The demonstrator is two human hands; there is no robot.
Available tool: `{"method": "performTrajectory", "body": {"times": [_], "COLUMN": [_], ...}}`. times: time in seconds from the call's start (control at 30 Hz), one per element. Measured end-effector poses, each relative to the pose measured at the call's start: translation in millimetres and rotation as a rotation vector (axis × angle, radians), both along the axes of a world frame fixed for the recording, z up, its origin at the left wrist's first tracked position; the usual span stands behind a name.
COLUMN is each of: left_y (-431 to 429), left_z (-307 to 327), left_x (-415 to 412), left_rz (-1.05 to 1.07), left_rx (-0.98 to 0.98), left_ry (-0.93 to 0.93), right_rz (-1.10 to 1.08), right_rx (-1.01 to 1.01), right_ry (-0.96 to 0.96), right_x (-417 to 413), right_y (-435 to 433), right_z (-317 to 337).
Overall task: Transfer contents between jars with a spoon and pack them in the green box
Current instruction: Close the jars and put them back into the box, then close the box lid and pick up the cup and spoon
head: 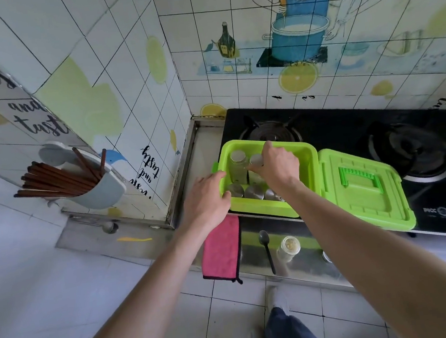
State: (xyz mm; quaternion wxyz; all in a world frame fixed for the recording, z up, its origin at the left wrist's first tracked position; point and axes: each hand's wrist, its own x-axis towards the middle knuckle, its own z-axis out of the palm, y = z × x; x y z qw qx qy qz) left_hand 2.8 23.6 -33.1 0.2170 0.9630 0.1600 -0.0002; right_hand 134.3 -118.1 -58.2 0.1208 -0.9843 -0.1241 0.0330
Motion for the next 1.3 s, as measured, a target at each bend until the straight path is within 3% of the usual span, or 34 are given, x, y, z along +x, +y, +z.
{"method": "performTrajectory", "body": {"times": [0.37,0.83,1.3], "left_y": [-2.7,-10.1,-15.5], "left_z": [2.7,-10.5,-21.9], "left_x": [-2.0,-8.5,-15.1], "left_rz": [-0.012,0.015,-0.019], "left_rx": [0.018,0.002,-0.002], "left_ry": [-0.002,-0.037,0.011], "right_rz": [-0.026,-0.061,-0.106], "right_rx": [0.047,0.188,0.023], "right_ry": [0.066,-0.212,-0.008], "right_x": [1.5,-45.7,-95.0], "right_y": [-8.1,-121.4,-188.3], "right_z": [3.7,15.2,-10.7]}}
